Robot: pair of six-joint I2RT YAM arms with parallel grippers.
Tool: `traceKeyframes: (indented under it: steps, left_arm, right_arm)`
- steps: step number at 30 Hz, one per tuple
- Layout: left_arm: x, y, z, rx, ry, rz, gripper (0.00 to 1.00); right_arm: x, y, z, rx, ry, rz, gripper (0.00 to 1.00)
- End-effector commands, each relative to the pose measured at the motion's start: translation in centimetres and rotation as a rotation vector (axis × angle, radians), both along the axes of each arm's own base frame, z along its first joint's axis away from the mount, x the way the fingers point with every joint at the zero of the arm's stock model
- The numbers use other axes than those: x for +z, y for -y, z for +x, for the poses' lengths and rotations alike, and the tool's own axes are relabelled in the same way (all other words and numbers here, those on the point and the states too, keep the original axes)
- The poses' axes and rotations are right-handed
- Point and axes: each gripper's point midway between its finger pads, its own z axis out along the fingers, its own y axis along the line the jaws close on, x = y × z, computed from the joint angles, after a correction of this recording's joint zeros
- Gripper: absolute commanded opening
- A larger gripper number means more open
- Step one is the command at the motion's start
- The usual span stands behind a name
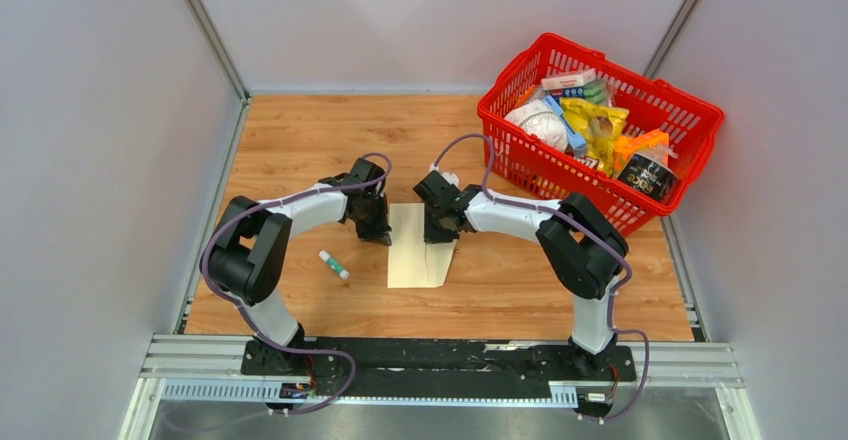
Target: Place the letter into the envelope and seal it
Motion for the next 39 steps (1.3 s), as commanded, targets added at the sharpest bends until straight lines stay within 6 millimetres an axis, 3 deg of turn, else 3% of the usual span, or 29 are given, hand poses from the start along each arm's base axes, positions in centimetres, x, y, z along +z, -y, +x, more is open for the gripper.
traceKeyframes:
  steps: [1,8,14,16,20,22,25,27,30,31,35,39]
  left_arm:
    - [-1.4,-0.3,-0.8,-0.005,-0.027,0.016,0.0]
    - [-1.2,-0.4,-0.6,-0.012,-0.023,0.03,0.0]
    - [0.2,-0.2,0.4,-0.036,0.011,0.033,0.0]
    - [1.3,0.1,0.9,-0.05,0.03,0.026,0.0]
    - [5.5,0.9,2.9,-0.064,0.119,-0.002,0.01]
    - [8.3,0.6,3.8,-0.041,0.172,0.016,0.11]
    - [10.6,-1.9,2.8,0.062,0.185,0.081,0.21]
    - [11.0,-4.2,1.7,0.17,0.19,0.133,0.26]
    - [11.0,-8.0,-2.0,0.343,0.153,0.228,0.33]
    - [11.0,-9.1,-2.3,0.433,0.163,0.252,0.4]
    - [10.4,-13.7,-6.9,0.671,0.149,0.343,0.54]
    - [10.0,-15.6,-8.4,0.827,0.157,0.366,0.63]
  right_arm:
    - [0.7,-2.2,0.7,0.015,0.022,0.044,0.2]
    - [0.6,-1.9,1.4,0.015,0.038,0.02,0.27]
    - [2.7,-0.7,2.5,-0.01,0.1,-0.002,0.36]
    - [3.9,-0.5,3.0,-0.011,0.123,0.005,0.36]
    - [7.2,-0.5,3.6,-0.008,0.189,0.028,0.36]
    - [8.9,-0.6,3.8,-0.001,0.219,0.053,0.38]
    - [10.5,-1.0,3.9,0.018,0.244,0.08,0.39]
    - [11.4,-1.2,3.6,0.033,0.252,0.101,0.39]
    - [12.1,-1.5,3.0,0.051,0.253,0.15,0.39]
    - [12.5,-1.6,2.7,0.055,0.253,0.173,0.39]
    - [13.0,-2.1,1.5,0.087,0.246,0.222,0.39]
    - [12.9,-1.9,1.0,0.103,0.249,0.226,0.4]
